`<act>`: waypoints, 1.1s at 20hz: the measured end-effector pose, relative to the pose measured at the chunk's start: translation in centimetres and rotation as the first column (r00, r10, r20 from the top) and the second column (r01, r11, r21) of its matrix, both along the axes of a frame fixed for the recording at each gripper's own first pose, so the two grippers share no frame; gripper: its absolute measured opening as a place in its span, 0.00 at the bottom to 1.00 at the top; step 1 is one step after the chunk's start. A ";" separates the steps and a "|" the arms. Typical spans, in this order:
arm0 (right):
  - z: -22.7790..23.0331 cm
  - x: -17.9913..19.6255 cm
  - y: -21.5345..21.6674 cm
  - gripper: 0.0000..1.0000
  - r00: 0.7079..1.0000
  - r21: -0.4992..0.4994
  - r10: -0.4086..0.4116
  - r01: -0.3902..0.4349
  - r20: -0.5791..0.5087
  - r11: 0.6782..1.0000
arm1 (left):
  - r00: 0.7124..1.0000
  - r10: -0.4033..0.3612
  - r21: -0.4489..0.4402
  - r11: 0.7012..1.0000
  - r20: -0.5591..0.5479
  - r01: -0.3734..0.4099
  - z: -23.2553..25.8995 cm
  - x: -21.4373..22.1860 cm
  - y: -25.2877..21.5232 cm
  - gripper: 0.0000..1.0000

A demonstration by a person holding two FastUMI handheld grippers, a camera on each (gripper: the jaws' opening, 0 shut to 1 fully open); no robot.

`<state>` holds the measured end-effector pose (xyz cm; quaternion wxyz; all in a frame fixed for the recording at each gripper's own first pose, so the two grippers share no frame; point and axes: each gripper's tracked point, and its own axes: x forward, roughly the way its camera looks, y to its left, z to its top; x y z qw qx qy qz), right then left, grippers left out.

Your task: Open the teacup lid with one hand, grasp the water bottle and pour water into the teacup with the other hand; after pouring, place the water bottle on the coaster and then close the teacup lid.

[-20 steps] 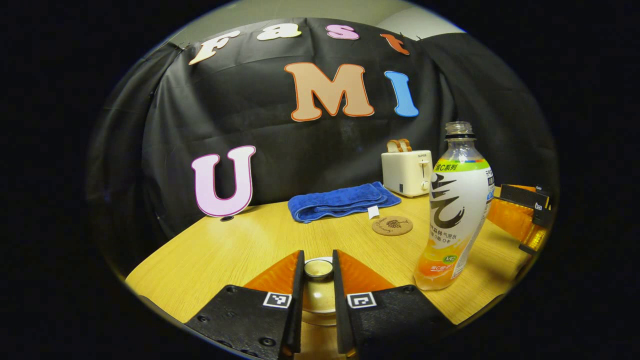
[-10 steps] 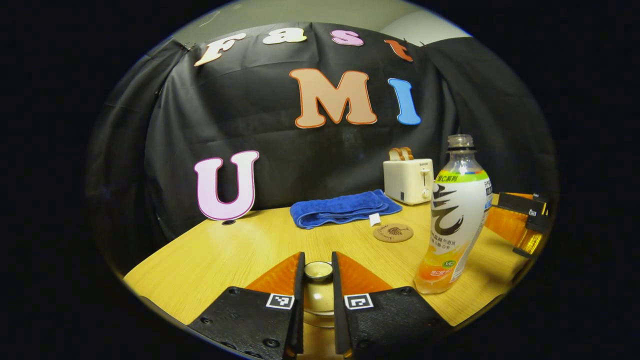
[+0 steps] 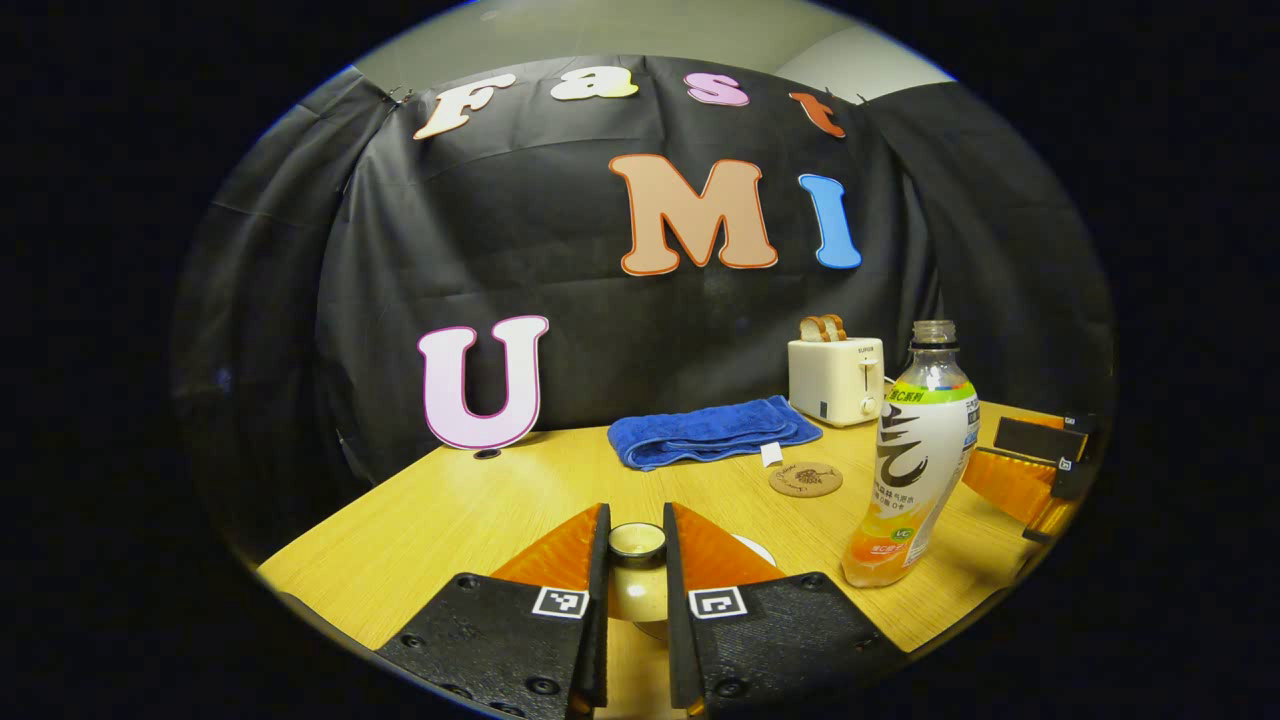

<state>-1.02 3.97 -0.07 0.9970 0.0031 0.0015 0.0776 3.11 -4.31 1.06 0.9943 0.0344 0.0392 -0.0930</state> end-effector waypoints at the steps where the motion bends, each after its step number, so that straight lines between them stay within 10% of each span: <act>1: 0.0 -0.3 0.5 0.96 1.000 0.001 0.016 -0.016 -0.001 1.000 | 1.000 0.004 -0.006 1.000 -0.002 -0.004 0.1 -0.1 0.2 0.22; 22: -0.8 0.5 6.8 0.93 0.996 -0.016 0.084 -0.085 -0.034 0.996 | 0.998 0.067 -0.102 0.993 0.017 -0.065 1.2 -2.0 5.4 0.22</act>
